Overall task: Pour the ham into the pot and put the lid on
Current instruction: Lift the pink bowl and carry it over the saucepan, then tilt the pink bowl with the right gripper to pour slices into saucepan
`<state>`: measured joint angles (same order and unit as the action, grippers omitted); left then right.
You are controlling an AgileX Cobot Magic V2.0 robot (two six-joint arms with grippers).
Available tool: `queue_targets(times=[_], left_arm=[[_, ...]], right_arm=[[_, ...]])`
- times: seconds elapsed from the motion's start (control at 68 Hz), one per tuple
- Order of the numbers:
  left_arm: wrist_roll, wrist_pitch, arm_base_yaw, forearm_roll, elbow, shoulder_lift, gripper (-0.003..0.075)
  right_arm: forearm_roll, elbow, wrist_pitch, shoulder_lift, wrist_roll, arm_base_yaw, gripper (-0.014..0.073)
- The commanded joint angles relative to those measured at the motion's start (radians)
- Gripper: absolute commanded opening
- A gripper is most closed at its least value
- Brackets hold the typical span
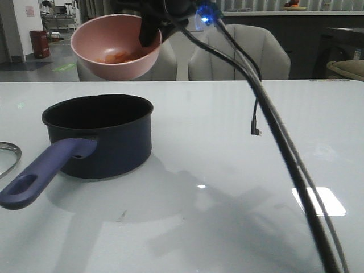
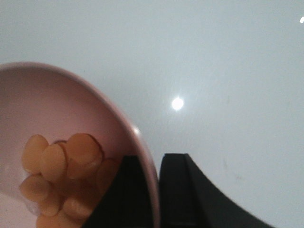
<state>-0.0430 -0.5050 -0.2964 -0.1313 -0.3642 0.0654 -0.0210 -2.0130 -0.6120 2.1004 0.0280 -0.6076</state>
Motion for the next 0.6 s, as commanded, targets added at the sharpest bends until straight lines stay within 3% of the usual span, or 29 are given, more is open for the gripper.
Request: queue_targets(times=[0.0,0.147,0.323,0.588], left_arm=[[0.004,0.080,-0.008,-0.007,-0.027,0.014,0.0603],[0.004,0.080,-0.008,-0.007,-0.027,0.014,0.0603],[0.004,0.080,-0.008,-0.007,-0.027,0.014,0.0603],[0.004,0.080,-0.008,-0.007,-0.027,0.014,0.0603]], right_arm=[[0.128,0.017,0.224,-0.092,0.006,-0.041,0.0136],[0.249,0.117,0.404,-0.100,0.006,-0.075,0.0136],[0.276,0.197,0.574,-0.108,0.004,-0.078,0.0136],[0.395,0.250,0.707,-0.116,-0.008,-0.080,0.0136]])
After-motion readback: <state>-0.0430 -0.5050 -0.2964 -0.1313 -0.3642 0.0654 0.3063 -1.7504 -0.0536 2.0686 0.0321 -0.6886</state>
